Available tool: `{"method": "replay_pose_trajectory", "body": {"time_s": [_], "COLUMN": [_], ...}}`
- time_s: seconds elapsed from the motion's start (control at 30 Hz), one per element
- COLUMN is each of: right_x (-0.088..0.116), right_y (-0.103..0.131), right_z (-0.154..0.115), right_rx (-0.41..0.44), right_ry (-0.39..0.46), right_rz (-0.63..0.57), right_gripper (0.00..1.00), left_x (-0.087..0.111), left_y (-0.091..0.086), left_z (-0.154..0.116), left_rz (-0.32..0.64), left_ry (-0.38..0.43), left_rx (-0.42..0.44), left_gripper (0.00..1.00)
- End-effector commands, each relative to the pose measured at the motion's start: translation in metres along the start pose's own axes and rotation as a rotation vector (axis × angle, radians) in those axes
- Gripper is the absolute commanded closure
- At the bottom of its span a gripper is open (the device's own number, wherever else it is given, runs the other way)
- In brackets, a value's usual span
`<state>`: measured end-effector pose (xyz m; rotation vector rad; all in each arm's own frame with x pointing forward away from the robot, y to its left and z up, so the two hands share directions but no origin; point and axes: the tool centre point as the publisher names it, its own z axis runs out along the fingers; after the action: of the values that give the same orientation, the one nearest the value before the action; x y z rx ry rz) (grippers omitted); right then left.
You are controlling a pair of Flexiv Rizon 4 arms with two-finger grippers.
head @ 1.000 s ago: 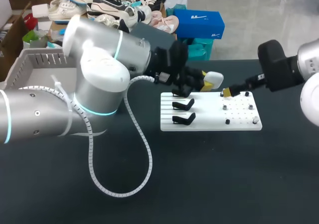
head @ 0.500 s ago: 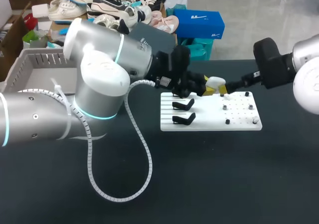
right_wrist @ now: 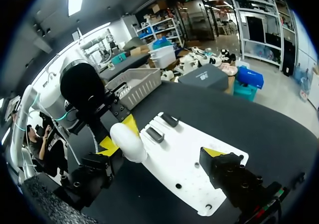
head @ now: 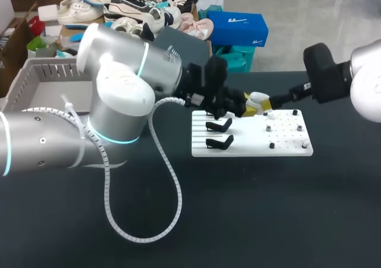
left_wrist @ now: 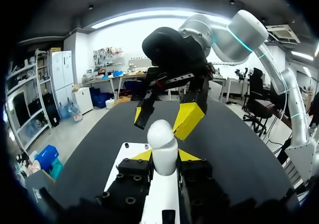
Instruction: Pick up each earbud case from the left stands, insert the matching earbuds, close the lid, and place the case in the box.
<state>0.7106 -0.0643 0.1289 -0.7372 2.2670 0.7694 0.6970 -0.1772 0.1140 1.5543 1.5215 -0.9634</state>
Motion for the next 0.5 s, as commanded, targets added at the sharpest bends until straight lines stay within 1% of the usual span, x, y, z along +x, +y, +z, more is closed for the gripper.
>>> {"method": "replay_pose_trajectory", "body": {"time_s": [0.03,0.23,0.33,0.5], "right_x": [-0.003,-0.009,-0.006,0.005], "right_y": [-0.003,-0.002,0.001,0.005], "right_z": [0.001,-0.007,-0.017,-0.039], "right_rx": [-0.008,0.009,0.032,0.092], "right_ry": [-0.001,-0.017,-0.042,-0.073], "right_rz": [-0.003,-0.014,-0.020,-0.025], "right_gripper": [0.00,0.00,0.00,0.00], "left_x": [0.000,0.003,0.005,0.000], "left_y": [-0.002,-0.007,-0.006,-0.002], "left_z": [0.000,0.001,-0.002,-0.012], "left_rz": [0.010,0.026,0.037,0.076], "left_ry": [-0.001,0.005,-0.026,-0.080], "left_rx": [0.009,0.014,0.003,-0.043], "left_gripper": [1.00,1.00,1.00,1.00]}}
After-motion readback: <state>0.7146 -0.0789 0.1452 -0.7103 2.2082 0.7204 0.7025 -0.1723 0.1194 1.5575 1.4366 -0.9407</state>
